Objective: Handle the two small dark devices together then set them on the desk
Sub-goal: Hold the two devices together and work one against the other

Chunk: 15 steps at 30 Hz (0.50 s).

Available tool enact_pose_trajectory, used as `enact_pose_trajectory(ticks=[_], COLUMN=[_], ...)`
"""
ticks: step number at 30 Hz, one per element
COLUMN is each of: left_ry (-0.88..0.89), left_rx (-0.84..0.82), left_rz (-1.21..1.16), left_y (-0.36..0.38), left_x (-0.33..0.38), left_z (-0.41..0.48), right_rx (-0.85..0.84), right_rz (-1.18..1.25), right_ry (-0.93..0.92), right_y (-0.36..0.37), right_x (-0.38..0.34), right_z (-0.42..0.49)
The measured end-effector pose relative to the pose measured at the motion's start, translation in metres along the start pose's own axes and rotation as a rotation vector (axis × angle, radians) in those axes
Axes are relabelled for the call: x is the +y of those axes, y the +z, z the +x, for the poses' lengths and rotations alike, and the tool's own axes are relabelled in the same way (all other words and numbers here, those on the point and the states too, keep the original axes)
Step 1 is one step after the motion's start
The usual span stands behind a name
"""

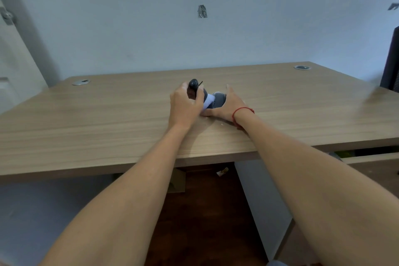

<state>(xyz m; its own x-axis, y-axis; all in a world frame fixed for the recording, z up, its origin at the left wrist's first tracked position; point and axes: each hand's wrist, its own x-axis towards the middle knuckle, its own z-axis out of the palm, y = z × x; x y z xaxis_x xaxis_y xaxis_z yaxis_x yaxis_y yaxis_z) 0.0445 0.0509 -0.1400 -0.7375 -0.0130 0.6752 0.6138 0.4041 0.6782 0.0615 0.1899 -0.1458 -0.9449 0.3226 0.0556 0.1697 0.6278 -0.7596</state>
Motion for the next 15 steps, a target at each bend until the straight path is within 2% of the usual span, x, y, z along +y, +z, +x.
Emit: enact_pose_trajectory(ticks=[4, 8, 13, 15], left_ry=[0.02, 0.055, -0.012, 0.014], left_rx=[-0.006, -0.007, 0.004, 0.007], left_rz=[0.103, 0.039, 0.14, 0.092], left_y=[0.001, -0.001, -0.003, -0.004], left_x=[0.0, 0.005, 0.003, 0.006], left_z=[-0.002, -0.005, -0.006, -0.007], right_rx=[0.034, 0.016, 0.007, -0.017], right_rz=[-0.081, -0.077, -0.054, -0.045], right_ry=[-0.028, -0.053, -0.069, -0.092], right_y=[-0.001, 0.001, -0.001, 0.001], right_x=[-0.002, 0.0, 0.0, 0.001], right_z=[-0.007, -0.009, -0.017, -0.018])
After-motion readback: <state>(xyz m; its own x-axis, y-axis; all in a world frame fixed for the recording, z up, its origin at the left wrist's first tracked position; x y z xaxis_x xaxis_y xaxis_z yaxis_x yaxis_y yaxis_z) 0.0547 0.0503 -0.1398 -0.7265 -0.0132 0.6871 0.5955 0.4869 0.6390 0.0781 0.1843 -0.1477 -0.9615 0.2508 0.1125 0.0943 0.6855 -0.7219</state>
